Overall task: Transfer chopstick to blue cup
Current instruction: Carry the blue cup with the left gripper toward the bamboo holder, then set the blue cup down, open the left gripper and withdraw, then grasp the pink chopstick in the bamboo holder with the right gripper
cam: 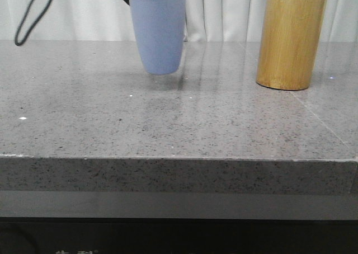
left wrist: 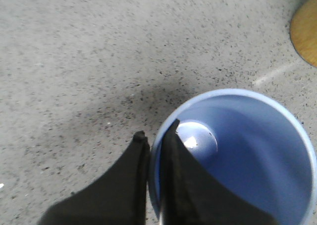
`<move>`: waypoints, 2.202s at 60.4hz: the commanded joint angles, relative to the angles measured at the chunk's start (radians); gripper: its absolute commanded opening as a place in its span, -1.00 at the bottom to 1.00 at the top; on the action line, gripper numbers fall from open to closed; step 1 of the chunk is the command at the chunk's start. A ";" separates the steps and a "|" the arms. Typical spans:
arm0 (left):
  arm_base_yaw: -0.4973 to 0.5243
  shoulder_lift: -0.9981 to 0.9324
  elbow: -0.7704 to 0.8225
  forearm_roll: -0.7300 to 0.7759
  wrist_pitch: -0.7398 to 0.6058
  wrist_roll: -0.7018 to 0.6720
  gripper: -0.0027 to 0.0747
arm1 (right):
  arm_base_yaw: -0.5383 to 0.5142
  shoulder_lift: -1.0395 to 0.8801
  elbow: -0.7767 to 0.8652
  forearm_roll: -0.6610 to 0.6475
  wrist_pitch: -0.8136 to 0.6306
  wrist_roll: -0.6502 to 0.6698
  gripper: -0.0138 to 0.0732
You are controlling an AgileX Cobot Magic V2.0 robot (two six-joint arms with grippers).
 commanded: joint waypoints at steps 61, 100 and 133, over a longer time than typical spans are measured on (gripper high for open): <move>-0.020 -0.019 -0.179 -0.011 -0.012 -0.001 0.03 | -0.001 0.040 -0.044 0.024 -0.163 -0.006 0.51; -0.020 -0.361 0.070 -0.019 -0.147 -0.029 -0.02 | -0.001 0.271 -0.068 0.273 -0.561 -0.006 0.51; -0.020 -0.927 0.897 -0.019 -0.569 -0.027 -0.02 | -0.001 0.577 -0.321 0.342 -0.608 -0.006 0.51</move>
